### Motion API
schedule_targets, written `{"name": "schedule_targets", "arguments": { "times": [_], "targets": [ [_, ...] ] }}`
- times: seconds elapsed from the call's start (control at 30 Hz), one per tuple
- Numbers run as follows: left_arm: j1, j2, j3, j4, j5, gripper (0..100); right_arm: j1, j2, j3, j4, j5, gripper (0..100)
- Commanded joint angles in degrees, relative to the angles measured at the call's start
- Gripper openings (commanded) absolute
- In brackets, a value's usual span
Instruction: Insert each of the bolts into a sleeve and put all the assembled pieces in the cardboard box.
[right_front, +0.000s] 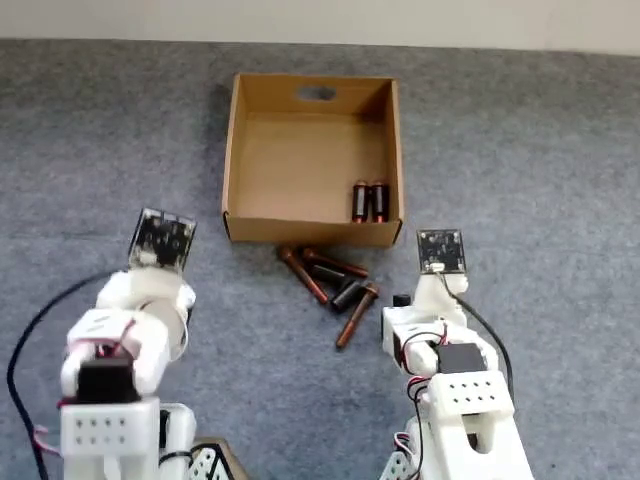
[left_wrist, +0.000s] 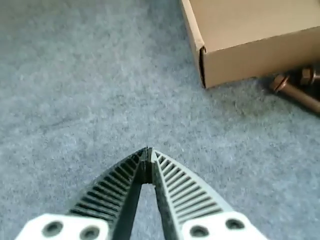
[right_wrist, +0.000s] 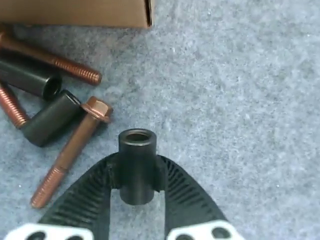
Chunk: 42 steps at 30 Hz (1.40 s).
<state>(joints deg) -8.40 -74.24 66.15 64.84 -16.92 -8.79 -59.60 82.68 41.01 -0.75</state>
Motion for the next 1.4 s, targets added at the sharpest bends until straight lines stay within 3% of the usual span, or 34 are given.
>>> {"name": "schedule_targets", "arguments": {
  "times": [0.0,0.13,0.3,0.7,0.87,1.2,1.37],
  "targets": [
    [0.92,6.11,-5.85,-1.05,-0.26,1,-0.4,-1.1,-0.22,-1.1,-0.44,0.6],
    [1.01,9.36,-5.76,-1.05,-0.26,4,-0.31,-1.1,-0.22,-1.1,-0.44,0.6],
    [5.05,17.01,-6.11,-1.05,-0.35,18,-0.31,-1.1,-0.22,-1.1,-0.44,0.6],
    [18.86,33.63,-14.37,-1.41,0.09,17,-0.31,-0.92,-0.22,-1.1,-0.44,0.6],
    [24.04,39.34,-17.54,-4.04,12.57,18,-0.31,-0.92,-0.22,-1.1,-0.44,0.6],
    [32.13,53.23,-17.63,-20.22,45.71,18,-0.31,-0.92,-0.22,-1.1,-0.44,0.6],
    [32.13,58.86,-17.71,-28.13,49.76,18,-0.31,-0.92,-0.22,-1.1,-0.35,0.6]
  ]
}}
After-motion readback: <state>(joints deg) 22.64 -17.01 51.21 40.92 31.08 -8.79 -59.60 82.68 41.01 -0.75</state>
